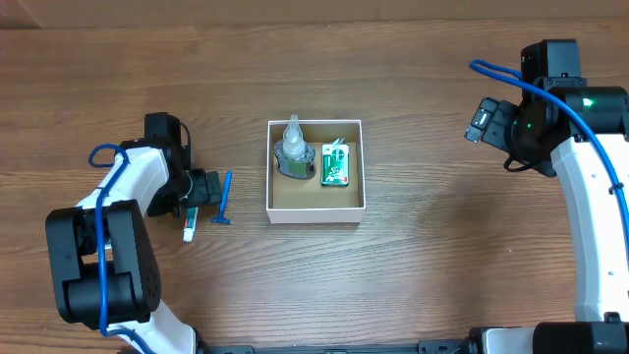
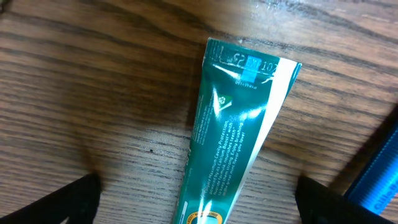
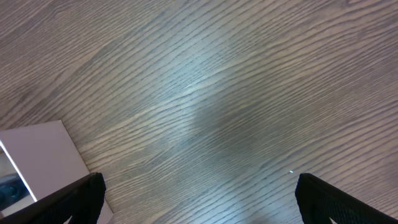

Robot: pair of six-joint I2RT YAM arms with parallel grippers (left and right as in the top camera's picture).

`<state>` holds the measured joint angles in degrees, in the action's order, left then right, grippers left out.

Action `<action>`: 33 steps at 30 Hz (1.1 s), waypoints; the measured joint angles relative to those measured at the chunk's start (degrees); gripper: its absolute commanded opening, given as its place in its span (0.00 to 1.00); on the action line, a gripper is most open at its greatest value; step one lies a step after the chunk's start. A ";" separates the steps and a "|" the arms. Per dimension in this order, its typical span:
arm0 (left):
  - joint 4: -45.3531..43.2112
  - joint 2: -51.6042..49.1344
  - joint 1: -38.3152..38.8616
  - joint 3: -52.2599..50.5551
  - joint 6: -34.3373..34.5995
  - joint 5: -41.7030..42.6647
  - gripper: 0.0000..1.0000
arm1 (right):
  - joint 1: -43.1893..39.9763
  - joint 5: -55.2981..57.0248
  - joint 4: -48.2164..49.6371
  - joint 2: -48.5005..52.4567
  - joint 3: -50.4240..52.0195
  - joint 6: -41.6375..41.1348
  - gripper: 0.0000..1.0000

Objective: Pack container
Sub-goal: 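Reach the left gripper down and grasp the teal toothpaste tube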

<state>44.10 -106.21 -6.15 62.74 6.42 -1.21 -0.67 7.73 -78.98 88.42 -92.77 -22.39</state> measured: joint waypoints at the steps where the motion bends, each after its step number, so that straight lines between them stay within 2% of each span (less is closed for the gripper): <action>1: -0.15 0.00 0.00 0.00 0.17 -0.02 0.68 | 0.00 0.00 0.00 0.00 0.00 0.00 1.00; 2: -0.26 -0.02 0.02 0.07 0.04 -0.02 0.60 | 0.00 -0.02 -0.02 0.00 0.00 0.00 1.00; 5: -0.22 -0.20 0.02 0.28 0.02 -0.09 0.50 | 0.00 -0.02 -0.02 0.00 0.00 0.00 1.00; 8: -0.04 -0.22 0.02 0.33 0.26 -0.11 0.33 | 0.00 -0.02 -0.02 0.00 0.00 -0.02 1.00; 10: 0.20 -0.22 0.00 0.35 0.44 -0.13 0.25 | 0.00 -0.02 -0.04 0.00 0.00 -0.02 1.00; 15: 0.79 -0.31 0.00 0.42 0.52 -0.46 0.20 | 0.00 -0.02 -0.02 0.00 0.00 0.00 1.00; 18: 0.90 -0.31 0.04 0.52 0.52 -0.48 0.12 | 0.00 0.00 -0.02 0.00 0.00 -0.02 1.00; 24: 1.51 -0.31 0.04 1.01 0.52 -0.33 0.04 | 0.00 -0.02 -0.04 0.00 0.00 -0.02 1.00; 30: 2.62 -0.44 0.04 1.79 0.55 -0.33 0.04 | 0.00 -0.02 -0.02 0.00 0.00 0.02 1.00; 33: 6.82 -1.81 0.04 4.79 0.55 -0.35 0.04 | 0.00 -0.02 -0.02 0.00 0.00 0.55 1.00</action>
<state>50.92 -108.03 -6.11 67.53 6.96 -1.56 -0.67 7.70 -79.00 88.42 -92.77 -21.85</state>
